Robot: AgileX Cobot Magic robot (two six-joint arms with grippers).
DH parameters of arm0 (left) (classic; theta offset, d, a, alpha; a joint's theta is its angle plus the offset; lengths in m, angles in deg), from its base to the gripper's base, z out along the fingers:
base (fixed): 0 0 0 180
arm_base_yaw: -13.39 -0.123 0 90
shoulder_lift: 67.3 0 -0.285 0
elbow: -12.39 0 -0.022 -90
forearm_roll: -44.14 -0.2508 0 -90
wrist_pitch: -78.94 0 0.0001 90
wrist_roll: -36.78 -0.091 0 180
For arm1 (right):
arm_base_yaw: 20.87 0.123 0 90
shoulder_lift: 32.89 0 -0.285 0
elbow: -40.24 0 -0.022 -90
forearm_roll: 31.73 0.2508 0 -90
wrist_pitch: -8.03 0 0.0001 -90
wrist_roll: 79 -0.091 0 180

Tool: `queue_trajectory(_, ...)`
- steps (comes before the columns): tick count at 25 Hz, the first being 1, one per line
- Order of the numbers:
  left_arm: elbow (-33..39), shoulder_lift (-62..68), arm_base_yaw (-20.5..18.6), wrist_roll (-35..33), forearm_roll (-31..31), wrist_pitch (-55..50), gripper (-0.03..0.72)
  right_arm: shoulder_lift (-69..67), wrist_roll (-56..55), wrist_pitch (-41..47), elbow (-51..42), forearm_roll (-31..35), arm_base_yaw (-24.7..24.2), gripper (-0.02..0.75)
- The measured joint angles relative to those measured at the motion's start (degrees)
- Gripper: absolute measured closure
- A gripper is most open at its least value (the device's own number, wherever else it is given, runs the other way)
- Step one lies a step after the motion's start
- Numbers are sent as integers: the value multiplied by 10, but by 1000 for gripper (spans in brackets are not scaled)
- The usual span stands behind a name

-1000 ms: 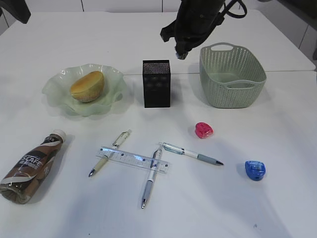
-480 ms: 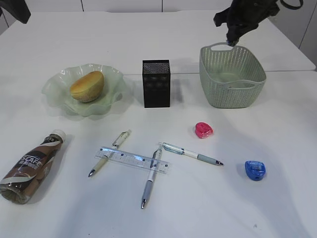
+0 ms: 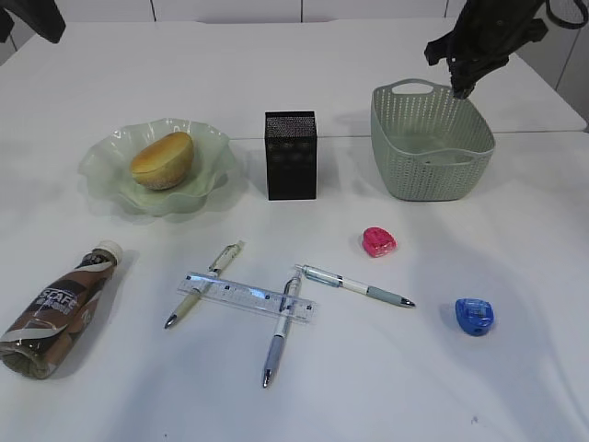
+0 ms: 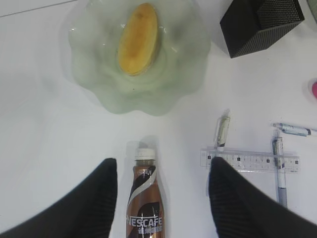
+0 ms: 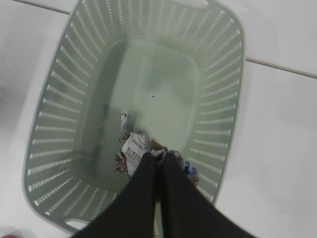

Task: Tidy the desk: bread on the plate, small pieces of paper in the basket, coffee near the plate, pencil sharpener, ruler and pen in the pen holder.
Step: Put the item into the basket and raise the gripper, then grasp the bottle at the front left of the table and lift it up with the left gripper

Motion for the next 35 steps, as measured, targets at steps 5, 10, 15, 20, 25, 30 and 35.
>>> queue_trajectory(5, 0, 0, 0, 0, 1, 0, 276, -2, 0, 0, -1, -2, -1, 720)
queue_trajectory(10, 0, 0, 0, 0, 6, 0, 276, -2, -4, 0, -1, -2, -1, 622)
queue_trajectory(15, 0, 0, 0, 0, 8, 0, 276, -2, -26, 0, -1, -2, -2, 437)
queue_trajectory(20, 0, 0, 0, 0, 9, 0, 276, -2, -56, 0, -1, -2, -2, 318)
queue_trajectory(25, 0, 0, 0, 0, 9, 0, 276, -2, -78, 0, -1, -2, -2, 308)
queue_trajectory(30, 0, 0, 0, 0, 9, 0, 276, 32, -108, 0, -11, -2, -2, 308)
queue_trajectory(35, 0, 0, 0, 0, 9, 0, 276, 95, -109, 0, -54, -2, -2, 307)
